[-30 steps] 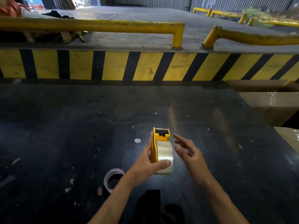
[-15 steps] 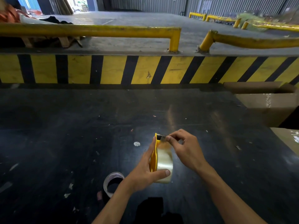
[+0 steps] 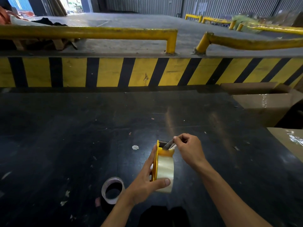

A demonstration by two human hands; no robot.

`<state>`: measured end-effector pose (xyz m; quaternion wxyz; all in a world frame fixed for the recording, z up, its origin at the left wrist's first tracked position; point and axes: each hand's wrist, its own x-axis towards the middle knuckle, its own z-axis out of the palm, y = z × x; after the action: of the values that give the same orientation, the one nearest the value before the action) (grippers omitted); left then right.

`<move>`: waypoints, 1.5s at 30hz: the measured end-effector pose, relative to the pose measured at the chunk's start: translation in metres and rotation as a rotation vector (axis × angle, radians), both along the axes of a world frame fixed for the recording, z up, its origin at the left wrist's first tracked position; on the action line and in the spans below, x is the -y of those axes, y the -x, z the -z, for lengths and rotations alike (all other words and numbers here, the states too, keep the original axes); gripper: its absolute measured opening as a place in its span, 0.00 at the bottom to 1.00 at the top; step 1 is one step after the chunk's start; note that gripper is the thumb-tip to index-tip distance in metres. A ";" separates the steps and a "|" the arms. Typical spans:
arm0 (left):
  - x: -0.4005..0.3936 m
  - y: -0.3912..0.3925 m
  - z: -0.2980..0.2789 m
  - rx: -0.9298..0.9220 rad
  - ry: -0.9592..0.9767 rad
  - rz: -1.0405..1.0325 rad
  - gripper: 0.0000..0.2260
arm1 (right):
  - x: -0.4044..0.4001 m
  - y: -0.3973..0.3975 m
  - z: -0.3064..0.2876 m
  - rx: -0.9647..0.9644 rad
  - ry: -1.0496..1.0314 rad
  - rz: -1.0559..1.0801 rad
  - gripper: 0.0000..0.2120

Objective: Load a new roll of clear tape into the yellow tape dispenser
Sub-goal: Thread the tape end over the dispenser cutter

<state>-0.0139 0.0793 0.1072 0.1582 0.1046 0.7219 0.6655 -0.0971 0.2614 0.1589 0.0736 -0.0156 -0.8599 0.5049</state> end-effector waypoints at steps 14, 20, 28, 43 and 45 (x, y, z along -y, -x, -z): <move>-0.001 0.001 -0.014 -0.031 0.145 0.155 0.50 | 0.006 0.008 -0.024 0.103 0.091 -0.240 0.09; -0.001 -0.009 -0.005 0.020 -0.027 0.111 0.50 | -0.002 0.011 -0.016 0.112 0.157 -0.207 0.07; 0.003 -0.015 -0.006 0.037 -0.089 0.134 0.50 | -0.009 0.012 -0.014 0.242 0.203 -0.276 0.09; 0.008 -0.011 -0.002 0.010 -0.163 0.007 0.48 | -0.003 -0.023 0.062 0.600 0.694 -0.153 0.33; 0.011 -0.006 -0.002 0.014 -0.193 -0.021 0.47 | 0.006 -0.044 0.080 0.641 0.682 -0.190 0.32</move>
<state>-0.0080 0.0680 0.1096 0.1455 0.1073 0.6544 0.7342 -0.0531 0.2558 0.0788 -0.2511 -0.1153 -0.6223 0.7324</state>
